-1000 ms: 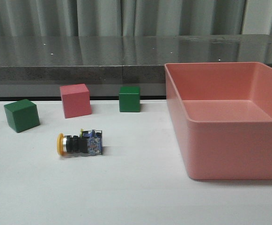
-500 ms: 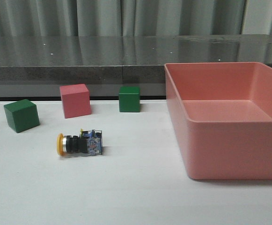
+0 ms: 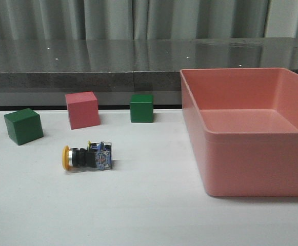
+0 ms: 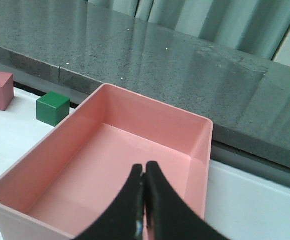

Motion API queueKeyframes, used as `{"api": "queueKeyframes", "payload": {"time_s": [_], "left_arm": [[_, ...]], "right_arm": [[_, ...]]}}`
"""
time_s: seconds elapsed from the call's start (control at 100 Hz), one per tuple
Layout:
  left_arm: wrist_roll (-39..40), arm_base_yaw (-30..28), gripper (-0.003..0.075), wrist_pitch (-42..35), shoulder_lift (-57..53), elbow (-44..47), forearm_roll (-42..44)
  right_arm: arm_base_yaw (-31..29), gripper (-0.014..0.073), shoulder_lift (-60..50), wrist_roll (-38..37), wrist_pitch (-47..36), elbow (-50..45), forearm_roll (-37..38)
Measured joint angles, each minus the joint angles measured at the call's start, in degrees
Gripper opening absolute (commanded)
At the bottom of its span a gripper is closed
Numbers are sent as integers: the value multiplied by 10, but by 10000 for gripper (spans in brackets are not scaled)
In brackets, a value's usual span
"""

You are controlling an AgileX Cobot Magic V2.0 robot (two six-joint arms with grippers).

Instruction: Place and stand button with both arms

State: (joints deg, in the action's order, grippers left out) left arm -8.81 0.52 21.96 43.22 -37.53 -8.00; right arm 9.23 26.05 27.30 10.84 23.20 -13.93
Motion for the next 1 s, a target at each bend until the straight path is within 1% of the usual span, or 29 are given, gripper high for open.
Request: {"api": "queueKeyframes", "payload": {"time_s": [0.01,0.04,0.06,0.07,0.12,0.14,0.24,0.33,0.4,0.5,0.73,0.88,1.0], "left_arm": [[-7,1,354,-4,8,0,0],[-22,7,447,-13,23,-1,0],[-30,11,481,-21,33,-1,0],[-33,14,510,-23,37,-1,0],[-45,25,588,-43,60,-1,0],[-47,29,601,-49,70,-1,0],[-55,47,588,-101,115,-1,-6],[-55,61,572,-140,155,-2,-45],[-55,74,568,-159,184,-3,-65],[-55,97,569,-177,227,-5,-62],[-55,145,569,-184,322,-21,10],[-57,166,569,-171,375,-62,54],[-75,178,569,-149,405,-99,64]], "right_arm": [[0,-109,0,0,0,0,0],[0,-109,0,0,0,0,0],[0,-109,0,0,0,0,0],[0,-109,0,0,0,0,0],[0,-109,0,0,0,0,0],[0,-109,0,0,0,0,0],[0,-109,0,0,0,0,0],[0,-109,0,0,0,0,0],[0,-109,0,0,0,0,0],[0,-109,0,0,0,0,0],[0,-109,0,0,0,0,0],[0,-109,0,0,0,0,0],[0,-109,0,0,0,0,0]]}}
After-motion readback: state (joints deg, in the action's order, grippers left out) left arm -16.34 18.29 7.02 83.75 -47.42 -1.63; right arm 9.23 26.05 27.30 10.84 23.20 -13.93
